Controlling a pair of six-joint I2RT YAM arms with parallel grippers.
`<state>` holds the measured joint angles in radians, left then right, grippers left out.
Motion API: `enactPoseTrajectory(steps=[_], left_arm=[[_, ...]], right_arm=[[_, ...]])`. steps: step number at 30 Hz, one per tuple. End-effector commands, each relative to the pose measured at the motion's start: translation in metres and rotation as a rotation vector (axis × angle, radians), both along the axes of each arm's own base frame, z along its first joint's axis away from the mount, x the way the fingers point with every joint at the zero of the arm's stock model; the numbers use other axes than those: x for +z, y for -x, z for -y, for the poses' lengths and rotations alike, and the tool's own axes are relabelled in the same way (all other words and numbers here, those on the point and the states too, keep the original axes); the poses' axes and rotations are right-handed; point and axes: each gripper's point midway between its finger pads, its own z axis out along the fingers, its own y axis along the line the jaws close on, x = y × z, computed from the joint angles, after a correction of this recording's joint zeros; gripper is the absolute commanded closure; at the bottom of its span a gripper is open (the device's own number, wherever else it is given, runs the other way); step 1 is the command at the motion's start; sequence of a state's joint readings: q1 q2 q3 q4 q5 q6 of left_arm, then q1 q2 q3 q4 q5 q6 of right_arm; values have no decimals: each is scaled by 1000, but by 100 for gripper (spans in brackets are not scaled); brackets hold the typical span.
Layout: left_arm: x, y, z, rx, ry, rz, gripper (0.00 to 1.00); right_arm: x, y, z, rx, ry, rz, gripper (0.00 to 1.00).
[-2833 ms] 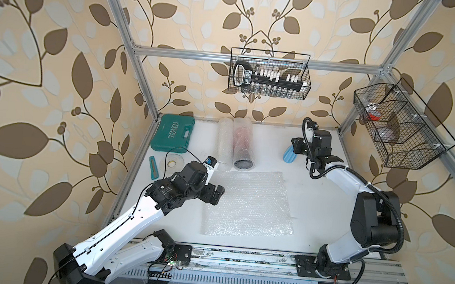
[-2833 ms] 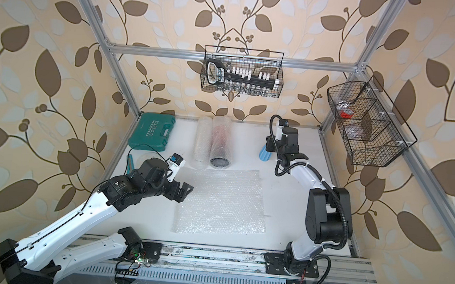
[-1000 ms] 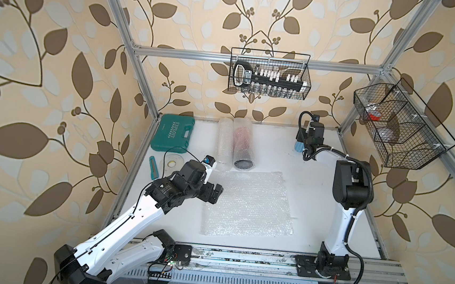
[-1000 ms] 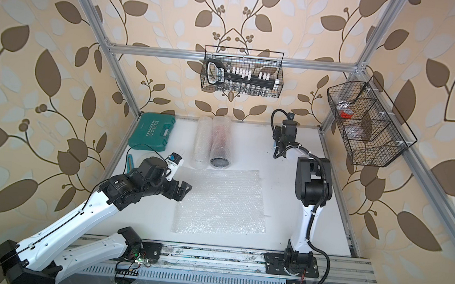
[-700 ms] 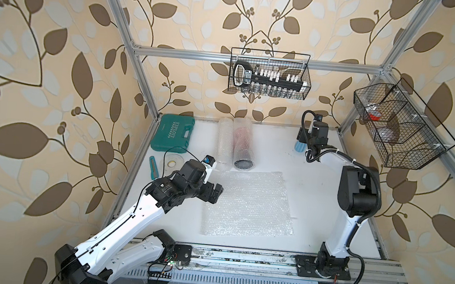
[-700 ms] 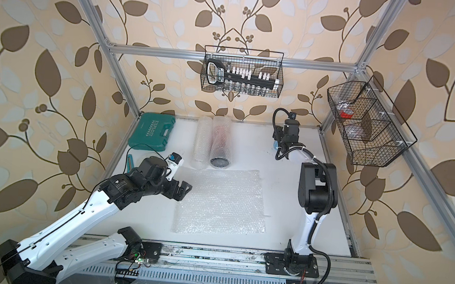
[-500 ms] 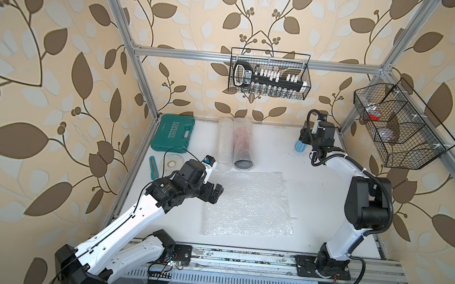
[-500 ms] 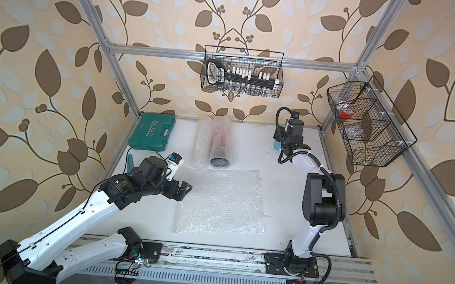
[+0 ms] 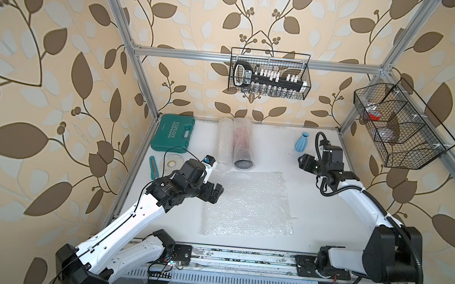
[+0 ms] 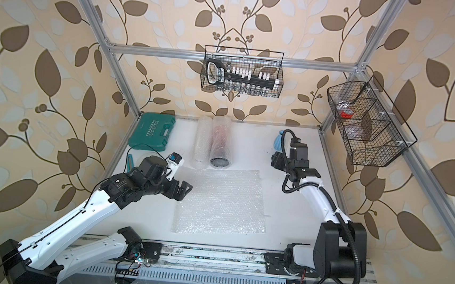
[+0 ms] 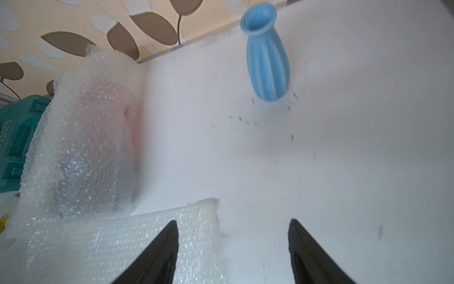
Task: Unwrap the vase from the bubble wrap
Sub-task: Move the bubble wrap to the center of the board.
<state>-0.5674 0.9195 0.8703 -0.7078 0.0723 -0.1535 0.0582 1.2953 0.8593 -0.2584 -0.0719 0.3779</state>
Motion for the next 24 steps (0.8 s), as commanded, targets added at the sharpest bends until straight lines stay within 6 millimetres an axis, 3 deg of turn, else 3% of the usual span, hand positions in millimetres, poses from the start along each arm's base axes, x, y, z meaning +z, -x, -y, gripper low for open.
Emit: enactPoseTrajectory(steps=[1,6,12,18,24], left_arm=[[16,-5,0,-2,17,33,1],[15,-5,-1,1,15,32,1],[16,-6,0,1,25,31,1],[16,-5,-1,4,24,32,1],[17,-5,-3,7,24,33,1]], right_arm=[[-27,41,-11,11,-54,-135,32],[-55,81,-27,52,-131,-236,36],[-88,108,-42,74,-156,-346,44],[-103,118,-49,96,-117,-419,52],[-116,121,-53,103,-48,-474,52]])
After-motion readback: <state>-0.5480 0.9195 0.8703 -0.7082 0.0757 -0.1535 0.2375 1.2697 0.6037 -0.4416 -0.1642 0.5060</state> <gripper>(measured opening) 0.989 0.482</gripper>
